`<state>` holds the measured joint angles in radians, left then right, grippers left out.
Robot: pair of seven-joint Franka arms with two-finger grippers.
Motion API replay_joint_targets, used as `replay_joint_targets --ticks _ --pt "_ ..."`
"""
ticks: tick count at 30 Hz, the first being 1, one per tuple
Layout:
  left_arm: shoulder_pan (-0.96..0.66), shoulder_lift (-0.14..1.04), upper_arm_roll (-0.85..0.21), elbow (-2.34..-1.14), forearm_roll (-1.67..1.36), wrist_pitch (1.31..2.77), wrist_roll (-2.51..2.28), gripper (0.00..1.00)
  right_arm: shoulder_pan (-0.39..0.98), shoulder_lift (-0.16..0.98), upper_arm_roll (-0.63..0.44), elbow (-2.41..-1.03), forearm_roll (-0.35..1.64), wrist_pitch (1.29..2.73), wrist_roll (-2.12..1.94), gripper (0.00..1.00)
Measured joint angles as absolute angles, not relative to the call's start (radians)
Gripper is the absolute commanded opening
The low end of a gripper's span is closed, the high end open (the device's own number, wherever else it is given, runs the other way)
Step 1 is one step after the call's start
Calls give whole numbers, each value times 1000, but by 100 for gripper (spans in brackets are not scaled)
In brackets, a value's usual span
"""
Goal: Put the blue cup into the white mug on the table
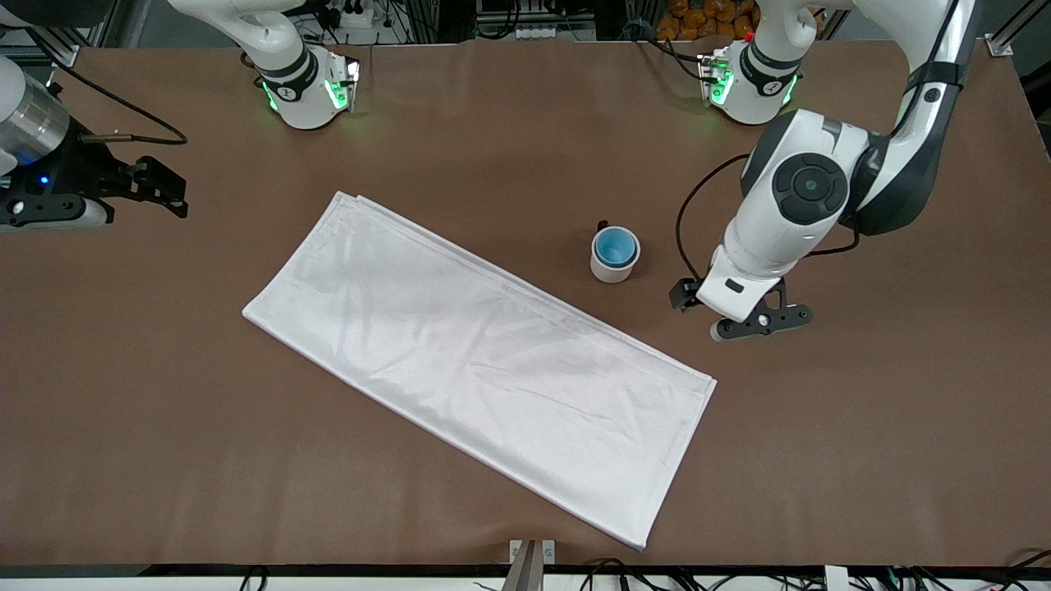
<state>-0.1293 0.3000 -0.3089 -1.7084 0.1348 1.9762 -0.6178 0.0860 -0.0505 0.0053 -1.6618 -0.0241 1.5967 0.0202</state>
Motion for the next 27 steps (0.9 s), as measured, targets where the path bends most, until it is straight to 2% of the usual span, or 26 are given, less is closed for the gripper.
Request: replay_joint_targets --ticks 13,27 --pt "-64 185 -259 -1777 135 1913 -323 100 86 -59 5 -1694 -24 1631 20 100" --pt "-3 81 -256 -1803 135 1801 -173 100 86 -62 5 -1695 -23 1649 17 100"
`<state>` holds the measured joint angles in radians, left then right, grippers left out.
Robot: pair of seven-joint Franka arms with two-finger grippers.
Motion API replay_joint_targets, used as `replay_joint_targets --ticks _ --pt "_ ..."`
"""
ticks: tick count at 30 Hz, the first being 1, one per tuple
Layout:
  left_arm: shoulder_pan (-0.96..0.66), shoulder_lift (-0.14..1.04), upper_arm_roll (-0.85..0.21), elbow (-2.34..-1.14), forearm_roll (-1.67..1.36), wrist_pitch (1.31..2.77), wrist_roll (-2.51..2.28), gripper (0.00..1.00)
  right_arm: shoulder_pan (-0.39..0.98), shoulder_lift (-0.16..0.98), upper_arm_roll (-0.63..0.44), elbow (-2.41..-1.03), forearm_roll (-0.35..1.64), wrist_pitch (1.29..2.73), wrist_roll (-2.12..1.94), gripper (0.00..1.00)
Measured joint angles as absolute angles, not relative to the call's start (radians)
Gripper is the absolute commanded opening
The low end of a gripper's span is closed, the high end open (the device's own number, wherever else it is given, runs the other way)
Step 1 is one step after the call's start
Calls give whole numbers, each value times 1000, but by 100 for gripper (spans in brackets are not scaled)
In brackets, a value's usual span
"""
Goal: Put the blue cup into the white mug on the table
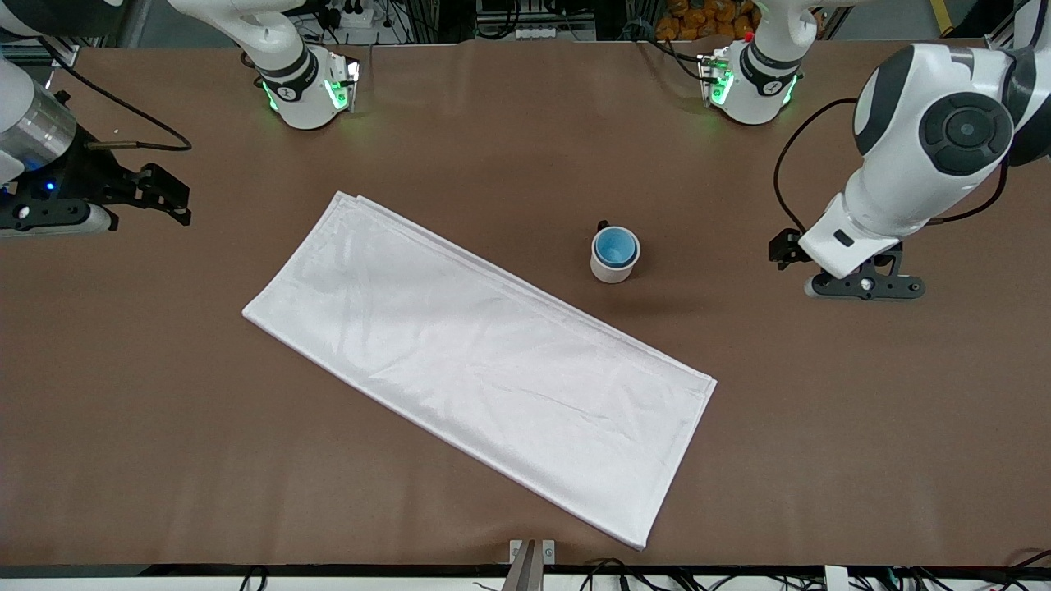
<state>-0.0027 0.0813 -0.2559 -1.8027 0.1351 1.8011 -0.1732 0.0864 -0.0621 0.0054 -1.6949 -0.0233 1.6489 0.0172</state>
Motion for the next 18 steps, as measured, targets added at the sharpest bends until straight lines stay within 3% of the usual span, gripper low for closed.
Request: replay_joint_targets --ticks 18 --pt "33 -9 -202 -1765 81 1781 -12 100 92 -72 9 -1686 -22 1661 14 100"
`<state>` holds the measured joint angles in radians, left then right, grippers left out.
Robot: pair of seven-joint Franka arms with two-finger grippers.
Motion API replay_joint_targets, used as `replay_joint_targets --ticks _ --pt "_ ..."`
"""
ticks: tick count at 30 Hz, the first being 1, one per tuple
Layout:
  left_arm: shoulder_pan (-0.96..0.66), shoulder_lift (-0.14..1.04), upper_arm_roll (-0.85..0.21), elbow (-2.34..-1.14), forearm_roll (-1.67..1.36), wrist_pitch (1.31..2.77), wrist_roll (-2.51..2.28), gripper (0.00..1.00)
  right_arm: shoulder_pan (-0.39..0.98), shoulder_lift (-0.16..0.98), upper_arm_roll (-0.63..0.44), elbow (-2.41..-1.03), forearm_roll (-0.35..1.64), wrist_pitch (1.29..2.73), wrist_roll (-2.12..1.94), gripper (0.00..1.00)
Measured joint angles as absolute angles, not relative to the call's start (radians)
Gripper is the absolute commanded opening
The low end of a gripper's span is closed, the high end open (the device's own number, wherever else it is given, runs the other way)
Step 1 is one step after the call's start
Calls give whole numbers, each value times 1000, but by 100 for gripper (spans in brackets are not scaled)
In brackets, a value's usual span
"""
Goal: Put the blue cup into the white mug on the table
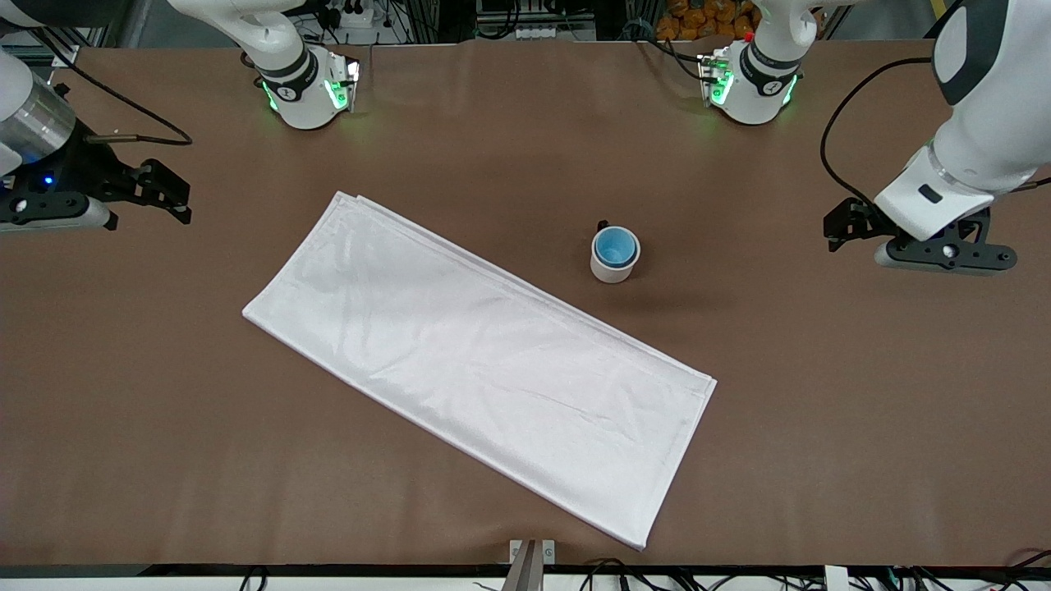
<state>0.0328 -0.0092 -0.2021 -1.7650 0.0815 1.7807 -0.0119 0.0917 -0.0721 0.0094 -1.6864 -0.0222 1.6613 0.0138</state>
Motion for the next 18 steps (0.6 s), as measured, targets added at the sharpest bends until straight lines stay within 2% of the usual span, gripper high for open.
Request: replay_joint_targets --ticks 18 --pt "31 -11 -202 -1639 67 1643 77 100 92 -76 12 -1683 -21 1664 13 100"
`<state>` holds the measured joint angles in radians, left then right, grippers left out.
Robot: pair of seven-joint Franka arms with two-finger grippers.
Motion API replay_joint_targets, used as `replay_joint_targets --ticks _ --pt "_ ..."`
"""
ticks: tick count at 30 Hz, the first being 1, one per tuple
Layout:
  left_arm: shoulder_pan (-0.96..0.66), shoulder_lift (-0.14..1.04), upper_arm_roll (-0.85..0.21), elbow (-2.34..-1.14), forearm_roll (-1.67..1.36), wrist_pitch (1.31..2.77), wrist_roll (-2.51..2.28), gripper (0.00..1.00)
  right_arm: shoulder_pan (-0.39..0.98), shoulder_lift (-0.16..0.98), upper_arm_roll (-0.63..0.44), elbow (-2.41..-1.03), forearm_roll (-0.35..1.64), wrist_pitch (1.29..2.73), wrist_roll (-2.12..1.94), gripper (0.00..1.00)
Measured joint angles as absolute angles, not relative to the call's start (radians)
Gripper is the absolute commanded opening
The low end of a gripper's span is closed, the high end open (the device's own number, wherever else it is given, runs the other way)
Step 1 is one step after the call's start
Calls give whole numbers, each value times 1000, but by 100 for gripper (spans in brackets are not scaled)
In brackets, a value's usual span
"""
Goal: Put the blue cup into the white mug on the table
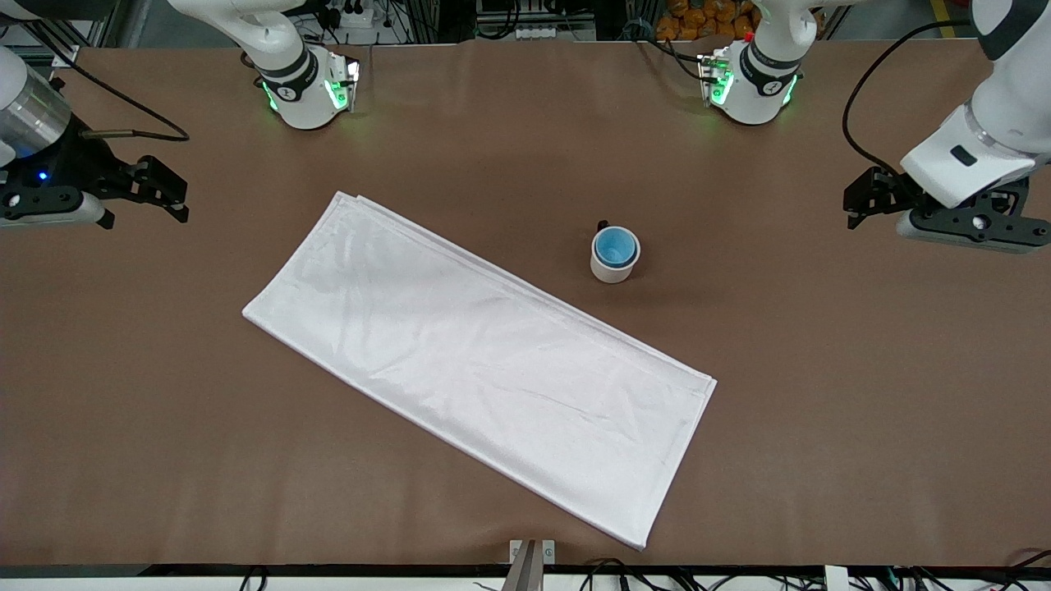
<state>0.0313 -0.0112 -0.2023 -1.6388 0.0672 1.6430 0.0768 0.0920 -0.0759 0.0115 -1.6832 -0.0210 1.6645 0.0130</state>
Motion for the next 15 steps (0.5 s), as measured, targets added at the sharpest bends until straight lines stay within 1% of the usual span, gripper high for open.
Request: replay_joint_targets --ticks 6,15 --pt "31 -11 -183 -1612 14 1611 77 100 92 -76 12 -1683 -21 1666 13 100" --pt "31 -11 -168 -1606 3 1607 77 100 92 -76 15 -1683 -21 1670 13 100"
